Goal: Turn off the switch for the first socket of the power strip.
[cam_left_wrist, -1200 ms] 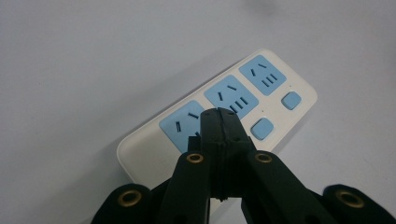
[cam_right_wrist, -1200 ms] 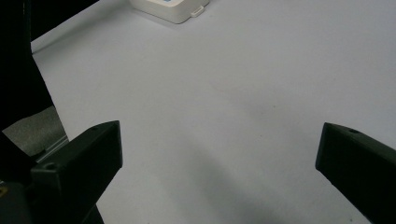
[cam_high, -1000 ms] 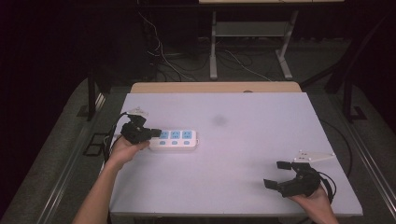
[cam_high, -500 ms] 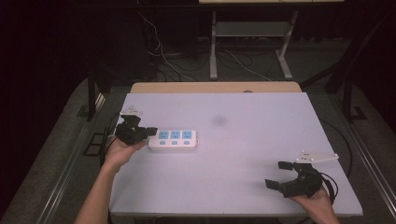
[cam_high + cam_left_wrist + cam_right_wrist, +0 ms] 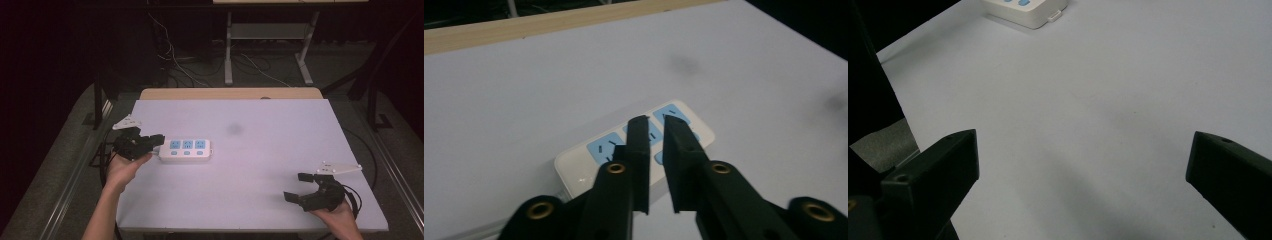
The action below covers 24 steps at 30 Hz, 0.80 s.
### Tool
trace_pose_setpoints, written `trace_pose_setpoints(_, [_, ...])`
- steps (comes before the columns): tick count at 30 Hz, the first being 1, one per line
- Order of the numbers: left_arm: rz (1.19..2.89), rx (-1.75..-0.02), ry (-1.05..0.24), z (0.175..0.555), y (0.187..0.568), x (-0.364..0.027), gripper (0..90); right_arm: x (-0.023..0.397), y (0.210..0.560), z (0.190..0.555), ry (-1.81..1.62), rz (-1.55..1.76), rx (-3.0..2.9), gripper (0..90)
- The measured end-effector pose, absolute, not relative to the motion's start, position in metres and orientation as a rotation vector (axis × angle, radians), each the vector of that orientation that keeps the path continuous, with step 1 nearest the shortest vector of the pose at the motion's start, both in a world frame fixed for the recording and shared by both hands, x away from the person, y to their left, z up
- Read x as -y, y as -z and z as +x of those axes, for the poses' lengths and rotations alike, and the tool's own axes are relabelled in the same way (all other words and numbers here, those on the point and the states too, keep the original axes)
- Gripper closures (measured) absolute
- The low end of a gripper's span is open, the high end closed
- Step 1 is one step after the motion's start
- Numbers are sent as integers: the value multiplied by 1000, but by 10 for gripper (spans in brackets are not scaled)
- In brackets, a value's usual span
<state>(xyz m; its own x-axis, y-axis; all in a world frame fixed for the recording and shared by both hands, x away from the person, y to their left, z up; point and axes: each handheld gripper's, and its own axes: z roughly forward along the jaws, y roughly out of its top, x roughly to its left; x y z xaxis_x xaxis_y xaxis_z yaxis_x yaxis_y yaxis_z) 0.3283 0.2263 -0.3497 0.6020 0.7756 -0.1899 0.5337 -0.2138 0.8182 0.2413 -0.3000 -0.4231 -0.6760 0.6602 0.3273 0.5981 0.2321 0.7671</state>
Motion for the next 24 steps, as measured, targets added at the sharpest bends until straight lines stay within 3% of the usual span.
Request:
trace_pose_setpoints(7, [1821,-1043,-309,315,351,-230,416,300,423,241,-1453,1237,-2413,3])
trace_pose_setpoints(13, [1803,-1045,-284,305,351,-226,27,300,423,241,-1454,1239,-2410,3])
trace_pose_setpoints(24, [1788,-947,-285,281,350,-213,0,300,423,241,-1456,1237,-2407,3])
